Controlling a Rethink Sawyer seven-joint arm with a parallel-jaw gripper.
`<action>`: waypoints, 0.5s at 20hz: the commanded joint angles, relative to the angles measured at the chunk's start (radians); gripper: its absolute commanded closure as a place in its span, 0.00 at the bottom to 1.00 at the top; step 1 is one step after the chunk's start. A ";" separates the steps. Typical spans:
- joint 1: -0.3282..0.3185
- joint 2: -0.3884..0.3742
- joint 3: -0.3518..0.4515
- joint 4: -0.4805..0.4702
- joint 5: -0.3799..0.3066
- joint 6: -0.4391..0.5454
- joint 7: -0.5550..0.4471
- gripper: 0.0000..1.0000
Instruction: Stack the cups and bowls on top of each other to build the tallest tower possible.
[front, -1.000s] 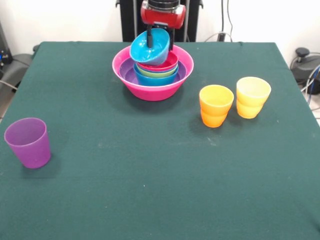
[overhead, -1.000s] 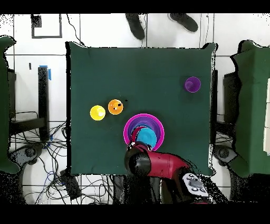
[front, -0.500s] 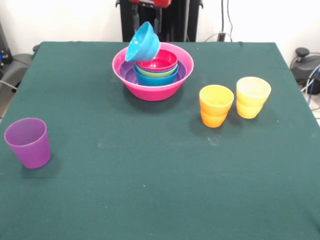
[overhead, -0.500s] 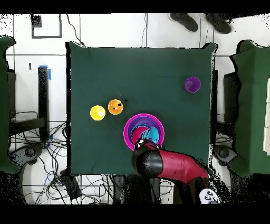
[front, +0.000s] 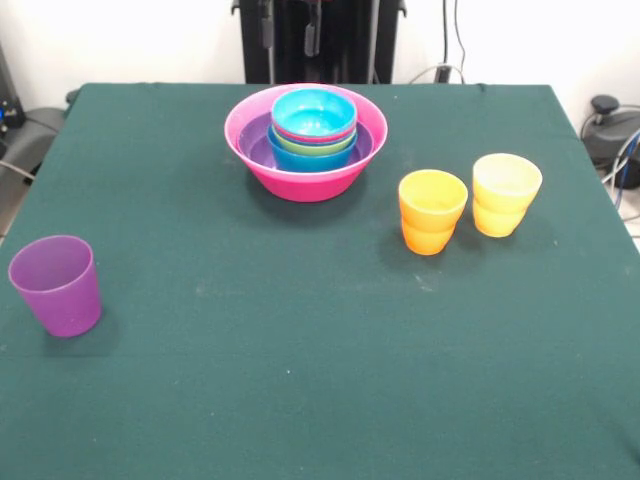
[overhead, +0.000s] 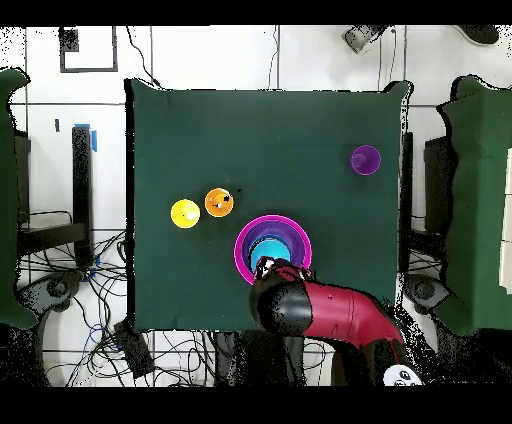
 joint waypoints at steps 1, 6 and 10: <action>-0.003 0.006 0.109 0.053 0.000 0.094 0.008 0.00; -0.007 0.008 0.115 0.043 0.001 0.109 0.004 0.00; -0.009 0.009 0.120 0.045 0.000 0.111 0.006 0.00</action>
